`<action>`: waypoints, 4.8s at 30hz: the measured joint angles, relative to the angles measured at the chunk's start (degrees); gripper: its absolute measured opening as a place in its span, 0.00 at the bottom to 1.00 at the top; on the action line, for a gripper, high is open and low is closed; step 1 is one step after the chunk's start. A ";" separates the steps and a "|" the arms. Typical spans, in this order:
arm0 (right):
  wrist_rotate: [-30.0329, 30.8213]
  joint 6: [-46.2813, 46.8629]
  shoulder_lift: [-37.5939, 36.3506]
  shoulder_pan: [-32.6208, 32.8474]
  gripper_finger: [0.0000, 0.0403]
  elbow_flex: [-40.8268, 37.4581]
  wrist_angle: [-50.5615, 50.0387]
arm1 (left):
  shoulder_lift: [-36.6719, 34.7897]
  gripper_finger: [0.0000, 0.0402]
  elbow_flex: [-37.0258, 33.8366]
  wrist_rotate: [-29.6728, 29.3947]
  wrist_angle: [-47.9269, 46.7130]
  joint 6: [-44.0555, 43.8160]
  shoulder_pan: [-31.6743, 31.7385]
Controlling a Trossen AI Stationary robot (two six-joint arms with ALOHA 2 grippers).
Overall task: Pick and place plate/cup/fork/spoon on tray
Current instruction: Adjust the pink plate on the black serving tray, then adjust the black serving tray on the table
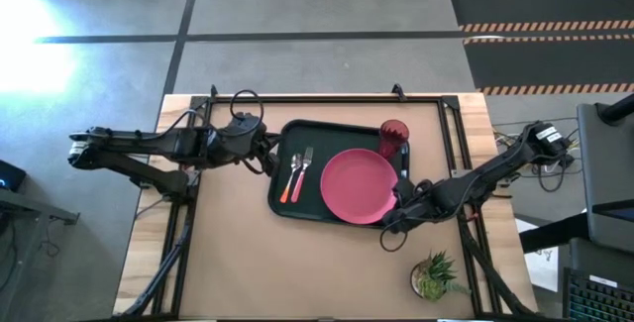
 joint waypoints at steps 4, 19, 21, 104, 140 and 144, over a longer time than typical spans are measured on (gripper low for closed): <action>0.14 0.61 0.60 -0.61 0.02 -0.15 -2.19 | -0.01 0.00 0.00 0.02 0.00 0.05 -0.04; 0.17 -3.48 5.59 -4.33 0.02 -0.24 -1.55 | -0.01 0.00 -0.02 0.04 -0.02 0.07 -0.04; 0.21 -3.58 5.84 -4.52 0.02 -0.24 -0.86 | -0.01 0.00 -0.02 0.04 -0.07 0.05 -0.04; -12.64 -2.94 4.55 0.91 0.02 -0.35 9.00 | -0.01 0.00 -0.17 1.44 -2.91 -0.59 -0.04; -2.73 -4.89 -1.73 0.91 0.02 -0.60 11.98 | -0.01 0.00 -0.17 1.44 -2.83 -0.57 0.00; -1.87 -5.00 -1.55 0.51 0.02 -1.27 11.53 | -0.01 0.00 -0.17 1.44 -2.71 -0.55 0.00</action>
